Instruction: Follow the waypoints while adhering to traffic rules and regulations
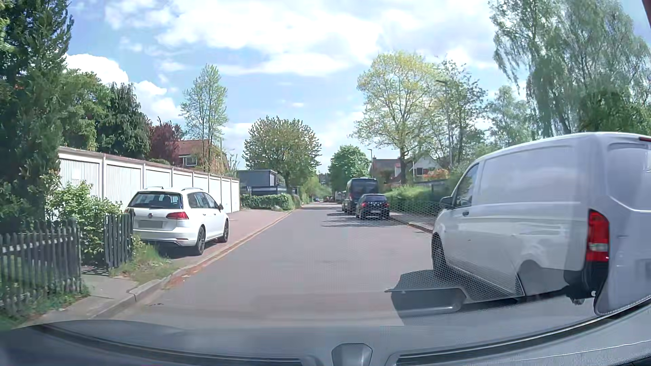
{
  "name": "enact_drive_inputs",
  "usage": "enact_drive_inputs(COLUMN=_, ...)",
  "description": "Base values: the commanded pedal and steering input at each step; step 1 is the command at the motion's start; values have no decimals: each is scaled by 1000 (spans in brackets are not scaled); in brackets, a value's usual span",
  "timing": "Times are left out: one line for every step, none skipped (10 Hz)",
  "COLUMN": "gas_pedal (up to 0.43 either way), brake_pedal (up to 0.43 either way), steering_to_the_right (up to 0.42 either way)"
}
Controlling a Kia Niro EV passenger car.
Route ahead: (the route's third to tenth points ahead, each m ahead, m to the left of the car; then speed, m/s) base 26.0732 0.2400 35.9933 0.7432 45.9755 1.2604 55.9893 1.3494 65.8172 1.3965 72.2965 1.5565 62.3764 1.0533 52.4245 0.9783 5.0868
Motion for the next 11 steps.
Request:
enact_drive_inputs(gas_pedal=0, brake_pedal=0, steering_to_the_right=-17)
enact_drive_inputs(gas_pedal=0, brake_pedal=0, steering_to_the_right=-15)
enact_drive_inputs(gas_pedal=0, brake_pedal=0, steering_to_the_right=-11)
enact_drive_inputs(gas_pedal=0, brake_pedal=0, steering_to_the_right=-7)
enact_drive_inputs(gas_pedal=0, brake_pedal=0, steering_to_the_right=-7)
enact_drive_inputs(gas_pedal=0, brake_pedal=0, steering_to_the_right=-7)
enact_drive_inputs(gas_pedal=0, brake_pedal=0, steering_to_the_right=-6)
enact_drive_inputs(gas_pedal=0, brake_pedal=0, steering_to_the_right=-6)
enact_drive_inputs(gas_pedal=0, brake_pedal=0, steering_to_the_right=-6)
enact_drive_inputs(gas_pedal=0, brake_pedal=0, steering_to_the_right=-6)
enact_drive_inputs(gas_pedal=0, brake_pedal=0, steering_to_the_right=-6)
